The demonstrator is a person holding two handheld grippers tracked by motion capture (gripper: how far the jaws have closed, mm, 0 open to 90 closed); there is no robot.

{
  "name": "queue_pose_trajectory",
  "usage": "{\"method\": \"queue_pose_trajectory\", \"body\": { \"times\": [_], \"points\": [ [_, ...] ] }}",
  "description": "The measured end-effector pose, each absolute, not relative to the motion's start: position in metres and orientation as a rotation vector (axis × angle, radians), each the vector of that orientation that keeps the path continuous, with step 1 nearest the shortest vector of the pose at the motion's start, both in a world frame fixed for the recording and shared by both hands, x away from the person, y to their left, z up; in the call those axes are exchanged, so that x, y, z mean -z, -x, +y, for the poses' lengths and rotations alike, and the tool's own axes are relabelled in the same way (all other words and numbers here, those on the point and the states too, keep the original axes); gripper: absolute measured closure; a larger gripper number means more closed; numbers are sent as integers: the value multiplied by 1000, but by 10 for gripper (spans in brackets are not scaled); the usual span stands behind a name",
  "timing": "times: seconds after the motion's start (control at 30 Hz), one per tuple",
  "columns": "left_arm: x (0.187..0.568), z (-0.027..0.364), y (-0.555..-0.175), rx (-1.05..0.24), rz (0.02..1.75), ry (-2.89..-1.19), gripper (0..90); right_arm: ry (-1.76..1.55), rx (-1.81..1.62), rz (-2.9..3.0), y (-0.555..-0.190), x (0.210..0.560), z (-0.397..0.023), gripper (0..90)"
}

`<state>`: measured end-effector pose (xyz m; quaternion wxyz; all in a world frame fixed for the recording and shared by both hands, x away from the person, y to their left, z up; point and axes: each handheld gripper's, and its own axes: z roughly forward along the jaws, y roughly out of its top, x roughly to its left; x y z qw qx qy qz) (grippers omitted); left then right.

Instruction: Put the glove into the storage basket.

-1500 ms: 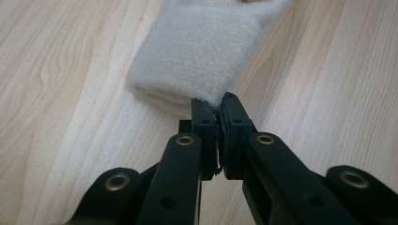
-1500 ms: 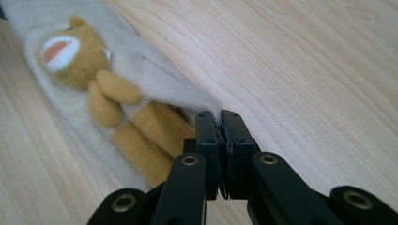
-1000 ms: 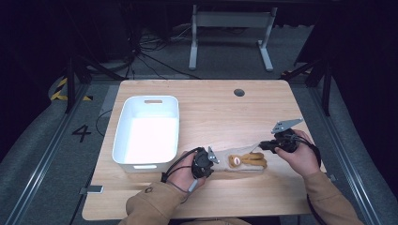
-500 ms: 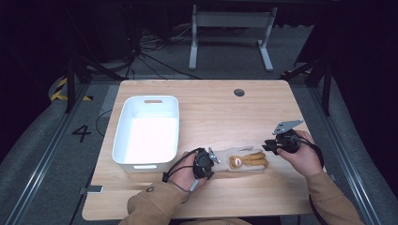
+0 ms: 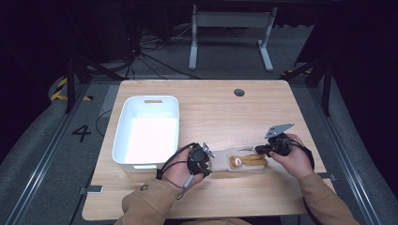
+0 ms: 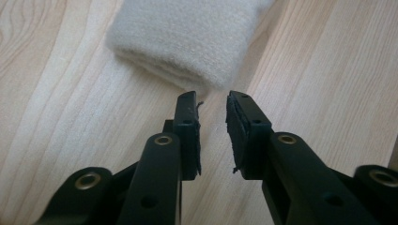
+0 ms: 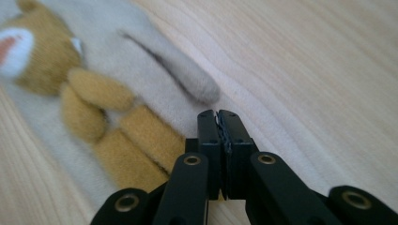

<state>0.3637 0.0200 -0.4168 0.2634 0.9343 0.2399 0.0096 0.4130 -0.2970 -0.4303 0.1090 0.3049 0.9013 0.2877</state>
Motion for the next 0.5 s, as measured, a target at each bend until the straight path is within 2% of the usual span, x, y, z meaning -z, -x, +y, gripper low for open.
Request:
{"method": "queue_pose_trajectory", "body": {
  "times": [0.13,0.5],
  "points": [
    [412,21,-365,-29,646,-2482,646,-913,-841,2659,-413,434,-298,880],
    [399,22,-371,-43,644,-2406,538,-966,-906,2579,-400,416,-315,847]
  ]
}}
